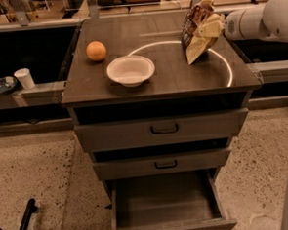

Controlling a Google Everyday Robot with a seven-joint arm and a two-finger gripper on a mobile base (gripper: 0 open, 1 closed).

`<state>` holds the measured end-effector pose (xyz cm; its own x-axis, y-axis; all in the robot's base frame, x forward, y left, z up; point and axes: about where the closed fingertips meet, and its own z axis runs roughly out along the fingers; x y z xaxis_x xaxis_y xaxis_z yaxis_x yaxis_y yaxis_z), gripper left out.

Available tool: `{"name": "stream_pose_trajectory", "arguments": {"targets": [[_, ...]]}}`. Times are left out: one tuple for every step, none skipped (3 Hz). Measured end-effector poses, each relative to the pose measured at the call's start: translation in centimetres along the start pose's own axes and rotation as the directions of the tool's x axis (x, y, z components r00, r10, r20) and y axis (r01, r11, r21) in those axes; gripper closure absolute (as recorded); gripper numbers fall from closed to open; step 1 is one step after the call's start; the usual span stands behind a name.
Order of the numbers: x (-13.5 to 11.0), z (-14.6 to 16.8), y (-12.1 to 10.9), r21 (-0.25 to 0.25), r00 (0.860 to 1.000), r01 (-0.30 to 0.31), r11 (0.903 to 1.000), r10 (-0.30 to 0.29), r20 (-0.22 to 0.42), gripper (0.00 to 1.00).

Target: Place brown chip bag into bottom drawer

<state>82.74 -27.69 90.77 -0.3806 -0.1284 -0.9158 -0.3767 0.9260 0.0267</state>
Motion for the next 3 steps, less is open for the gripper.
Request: {"name": "stream_pose_trajectory", "arguments": {"targets": [[0.1,-1.3,-0.7,-0.019,0.995,-0.033,0.9993,0.035,0.095,0.62],[-2.4,-2.2,0.7,-0.112,0.971,-0.01,0.9937,0.036,0.237,0.85],[-9.0,-7.0,4.9,-0.233,0.919,0.147,0.9614,-0.045,0.392,1.0]]}}
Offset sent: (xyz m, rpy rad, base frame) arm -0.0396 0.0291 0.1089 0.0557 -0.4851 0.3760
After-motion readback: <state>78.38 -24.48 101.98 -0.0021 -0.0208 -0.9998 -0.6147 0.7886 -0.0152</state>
